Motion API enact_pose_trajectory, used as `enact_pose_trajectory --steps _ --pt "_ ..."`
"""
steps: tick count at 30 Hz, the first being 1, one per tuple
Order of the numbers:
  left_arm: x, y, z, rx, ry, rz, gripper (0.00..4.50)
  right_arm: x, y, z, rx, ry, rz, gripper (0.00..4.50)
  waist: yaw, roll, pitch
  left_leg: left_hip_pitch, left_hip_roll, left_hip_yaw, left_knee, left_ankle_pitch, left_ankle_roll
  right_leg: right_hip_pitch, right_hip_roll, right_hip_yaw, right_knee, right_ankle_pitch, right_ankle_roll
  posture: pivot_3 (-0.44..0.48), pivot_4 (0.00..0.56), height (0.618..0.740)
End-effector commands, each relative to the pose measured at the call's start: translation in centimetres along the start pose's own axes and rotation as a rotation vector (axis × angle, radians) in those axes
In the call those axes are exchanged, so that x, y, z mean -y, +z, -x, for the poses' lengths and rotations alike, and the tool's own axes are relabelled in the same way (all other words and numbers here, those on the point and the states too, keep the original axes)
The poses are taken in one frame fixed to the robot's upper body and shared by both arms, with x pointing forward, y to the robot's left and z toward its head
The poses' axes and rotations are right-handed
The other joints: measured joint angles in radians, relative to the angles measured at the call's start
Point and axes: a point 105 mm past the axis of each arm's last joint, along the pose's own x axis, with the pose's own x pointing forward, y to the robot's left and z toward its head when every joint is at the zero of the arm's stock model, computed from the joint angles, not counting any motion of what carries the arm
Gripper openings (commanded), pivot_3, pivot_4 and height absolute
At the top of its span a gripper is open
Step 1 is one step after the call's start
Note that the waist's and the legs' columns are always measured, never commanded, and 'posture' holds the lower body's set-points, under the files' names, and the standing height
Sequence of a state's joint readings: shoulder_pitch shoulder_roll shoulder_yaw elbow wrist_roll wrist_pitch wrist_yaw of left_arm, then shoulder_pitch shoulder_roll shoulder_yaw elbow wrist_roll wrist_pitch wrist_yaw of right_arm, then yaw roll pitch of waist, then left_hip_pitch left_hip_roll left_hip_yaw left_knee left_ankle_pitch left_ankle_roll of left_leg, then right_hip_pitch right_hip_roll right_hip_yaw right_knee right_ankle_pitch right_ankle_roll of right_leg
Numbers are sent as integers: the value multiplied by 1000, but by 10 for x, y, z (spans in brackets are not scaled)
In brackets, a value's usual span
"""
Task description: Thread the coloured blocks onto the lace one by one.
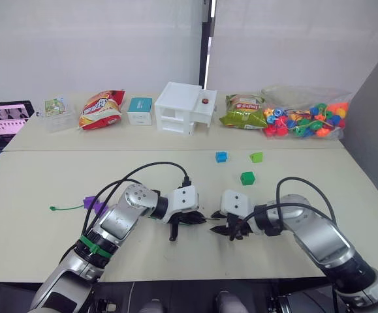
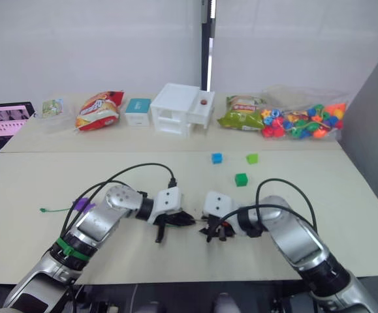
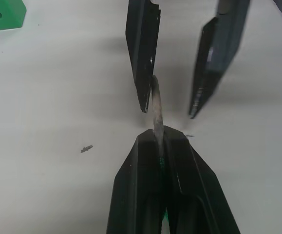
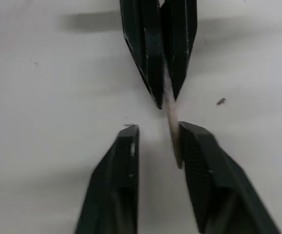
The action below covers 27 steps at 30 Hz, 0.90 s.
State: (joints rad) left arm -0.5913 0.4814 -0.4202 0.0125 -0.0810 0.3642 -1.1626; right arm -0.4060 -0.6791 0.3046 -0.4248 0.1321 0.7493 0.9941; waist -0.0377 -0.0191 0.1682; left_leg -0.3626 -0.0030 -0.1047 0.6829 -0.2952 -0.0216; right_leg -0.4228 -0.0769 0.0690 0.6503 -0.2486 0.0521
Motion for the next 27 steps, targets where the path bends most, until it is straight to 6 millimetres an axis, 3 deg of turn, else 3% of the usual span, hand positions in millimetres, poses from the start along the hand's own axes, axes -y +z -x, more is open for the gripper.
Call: enact_pose_trajectory --steps 1,5,12,15,19,27 --pt "-1 9 6 18 2 -33 0 12 10 24 78 -151 -71 3056 3 0 0 0 0 0 0 0 0 0 0 0 0 0 0 0 150 740" --pt "0 8 7 13 -2 -29 0 16 0 44 122 -291 -198 4451 10 0 0 0 0 0 0 0 0 0 0 0 0 0 0 0 150 740" --pt "1 6 9 11 -9 -26 0 55 -34 77 163 -693 -410 4451 13 0 0 0 0 1 0 0 0 0 0 1 0 0 0 0 150 740" --pt "1 6 9 11 -11 -25 0 66 -43 83 168 -784 -440 4451 14 0 0 1 0 1 0 0 0 0 0 1 0 0 0 0 150 740" --pt "0 8 8 16 -1 -23 0 119 -53 100 188 -1029 -490 4451 1 1 0 1 0 2 0 0 -1 0 0 2 -1 0 0 0 150 740" --pt "1 7 7 20 8 -15 0 177 -55 83 188 -1054 -548 4451 -12 1 -1 1 0 2 -2 1 -1 0 0 2 0 0 0 0 150 740"
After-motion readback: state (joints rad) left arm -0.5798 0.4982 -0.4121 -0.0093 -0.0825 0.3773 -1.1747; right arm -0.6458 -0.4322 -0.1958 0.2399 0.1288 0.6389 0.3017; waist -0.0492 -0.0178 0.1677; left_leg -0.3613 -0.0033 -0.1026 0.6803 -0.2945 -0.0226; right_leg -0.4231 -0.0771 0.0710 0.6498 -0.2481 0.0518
